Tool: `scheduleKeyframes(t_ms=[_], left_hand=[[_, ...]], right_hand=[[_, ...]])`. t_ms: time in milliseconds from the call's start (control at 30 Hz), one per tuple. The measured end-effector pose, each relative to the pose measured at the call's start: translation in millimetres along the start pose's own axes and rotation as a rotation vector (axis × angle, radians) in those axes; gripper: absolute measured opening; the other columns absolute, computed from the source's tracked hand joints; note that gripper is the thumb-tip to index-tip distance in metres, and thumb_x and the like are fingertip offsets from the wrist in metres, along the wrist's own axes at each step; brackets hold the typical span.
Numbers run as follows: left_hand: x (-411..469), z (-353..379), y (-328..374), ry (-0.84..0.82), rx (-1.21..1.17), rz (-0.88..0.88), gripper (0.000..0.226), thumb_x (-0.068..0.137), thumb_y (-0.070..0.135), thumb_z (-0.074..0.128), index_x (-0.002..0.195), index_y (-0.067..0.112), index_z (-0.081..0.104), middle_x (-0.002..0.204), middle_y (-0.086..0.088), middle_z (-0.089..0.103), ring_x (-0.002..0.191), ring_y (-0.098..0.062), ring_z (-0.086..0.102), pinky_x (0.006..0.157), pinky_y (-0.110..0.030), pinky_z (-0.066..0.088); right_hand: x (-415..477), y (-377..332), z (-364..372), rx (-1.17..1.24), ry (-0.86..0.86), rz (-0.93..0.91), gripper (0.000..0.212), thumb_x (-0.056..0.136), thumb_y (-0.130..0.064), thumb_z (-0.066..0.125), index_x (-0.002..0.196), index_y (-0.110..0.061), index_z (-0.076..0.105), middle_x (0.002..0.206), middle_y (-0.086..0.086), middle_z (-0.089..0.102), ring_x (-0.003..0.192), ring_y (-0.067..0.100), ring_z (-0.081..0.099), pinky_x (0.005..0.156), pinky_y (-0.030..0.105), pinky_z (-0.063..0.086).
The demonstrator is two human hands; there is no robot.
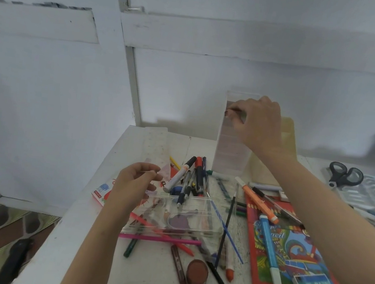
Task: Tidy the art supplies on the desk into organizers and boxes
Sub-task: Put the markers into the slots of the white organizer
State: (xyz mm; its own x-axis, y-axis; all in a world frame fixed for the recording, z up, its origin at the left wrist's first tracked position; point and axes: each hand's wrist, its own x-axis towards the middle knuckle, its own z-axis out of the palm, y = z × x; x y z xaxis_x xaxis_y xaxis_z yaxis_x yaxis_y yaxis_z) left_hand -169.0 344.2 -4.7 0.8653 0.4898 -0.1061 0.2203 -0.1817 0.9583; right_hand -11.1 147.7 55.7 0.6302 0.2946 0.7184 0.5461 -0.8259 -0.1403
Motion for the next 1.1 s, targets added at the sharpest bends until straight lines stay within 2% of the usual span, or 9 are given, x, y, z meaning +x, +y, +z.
scheduleKeyframes(t_ms=[100,233,400,567,667,767,933,1033,1100], left_hand=[[1,2,-3,0.007,0.047,0.034,0.018,0.093,0.008,0.051,0.091,0.021,0.064,0.084,0.004,0.068,0.072,-0.014,0.059,0.058,-0.023,0.044],[6,10,0,-0.007,0.23,0.213,0.025,0.09,0.008,0.053,0.079,0.029,0.063,0.082,0.009,0.067,0.075,-0.006,0.059,0.062,-0.017,0.041],[20,28,9,-0.037,0.423,0.354,0.02,0.088,0.013,0.053,0.084,0.028,0.065,0.085,0.01,0.066,0.075,-0.002,0.057,0.062,-0.02,0.043],[23,51,19,-0.099,0.381,0.402,0.021,0.087,0.017,0.056,0.079,0.035,0.062,0.079,0.016,0.064,0.072,0.002,0.057,0.059,-0.012,0.037],[17,70,21,-0.168,0.367,0.436,0.02,0.087,0.017,0.057,0.08,0.034,0.064,0.077,0.017,0.064,0.068,0.006,0.056,0.056,-0.007,0.037],[8,96,22,-0.279,0.351,0.468,0.019,0.087,0.016,0.058,0.082,0.033,0.064,0.077,0.013,0.065,0.071,0.001,0.058,0.062,-0.013,0.043],[-16,143,28,-0.477,0.382,0.519,0.019,0.085,0.016,0.061,0.078,0.034,0.062,0.076,0.011,0.063,0.067,0.001,0.057,0.055,-0.009,0.041],[-28,162,22,-0.586,0.646,0.502,0.013,0.085,0.032,0.061,0.072,0.029,0.06,0.075,0.007,0.063,0.068,-0.007,0.059,0.057,-0.02,0.046],[-36,175,15,-0.588,0.879,0.475,0.029,0.084,0.046,0.059,0.072,0.019,0.06,0.074,-0.002,0.065,0.065,-0.013,0.062,0.056,-0.028,0.049]], right_hand=[[-6,-2,-2,-0.015,0.054,-0.008,0.024,0.09,-0.029,0.058,0.105,-0.015,0.068,0.095,0.004,0.07,0.086,0.024,0.05,0.073,0.03,0.026],[-25,-11,-11,0.036,0.181,-0.065,0.023,0.088,-0.022,0.057,0.106,-0.008,0.063,0.098,0.006,0.065,0.087,0.025,0.055,0.074,0.032,0.036],[-53,-6,-29,0.095,0.187,-0.07,0.017,0.084,-0.01,0.061,0.1,-0.004,0.063,0.088,0.007,0.064,0.08,0.021,0.053,0.074,0.018,0.023],[-92,18,-49,0.139,0.141,0.011,0.019,0.085,-0.015,0.052,0.099,-0.007,0.062,0.082,0.001,0.061,0.078,0.006,0.041,0.073,0.021,0.027],[-115,39,-61,0.113,0.087,0.089,0.02,0.084,-0.014,0.053,0.1,-0.008,0.063,0.083,0.0,0.062,0.076,0.008,0.043,0.073,0.021,0.027],[-140,60,-75,0.075,0.053,0.185,0.022,0.083,-0.014,0.055,0.102,-0.01,0.063,0.084,-0.003,0.062,0.077,0.004,0.041,0.075,0.02,0.028],[-181,94,-108,0.053,0.04,0.343,0.021,0.085,-0.016,0.051,0.103,-0.012,0.062,0.083,-0.005,0.061,0.074,0.005,0.048,0.071,0.023,0.037],[-201,106,-121,0.046,0.007,0.403,0.017,0.086,-0.01,0.056,0.101,-0.015,0.062,0.08,-0.01,0.056,0.072,-0.006,0.045,0.069,0.01,0.032],[-211,113,-129,0.044,-0.043,0.418,0.019,0.085,-0.012,0.055,0.101,-0.015,0.063,0.08,-0.014,0.053,0.077,-0.012,0.046,0.07,0.005,0.032]])
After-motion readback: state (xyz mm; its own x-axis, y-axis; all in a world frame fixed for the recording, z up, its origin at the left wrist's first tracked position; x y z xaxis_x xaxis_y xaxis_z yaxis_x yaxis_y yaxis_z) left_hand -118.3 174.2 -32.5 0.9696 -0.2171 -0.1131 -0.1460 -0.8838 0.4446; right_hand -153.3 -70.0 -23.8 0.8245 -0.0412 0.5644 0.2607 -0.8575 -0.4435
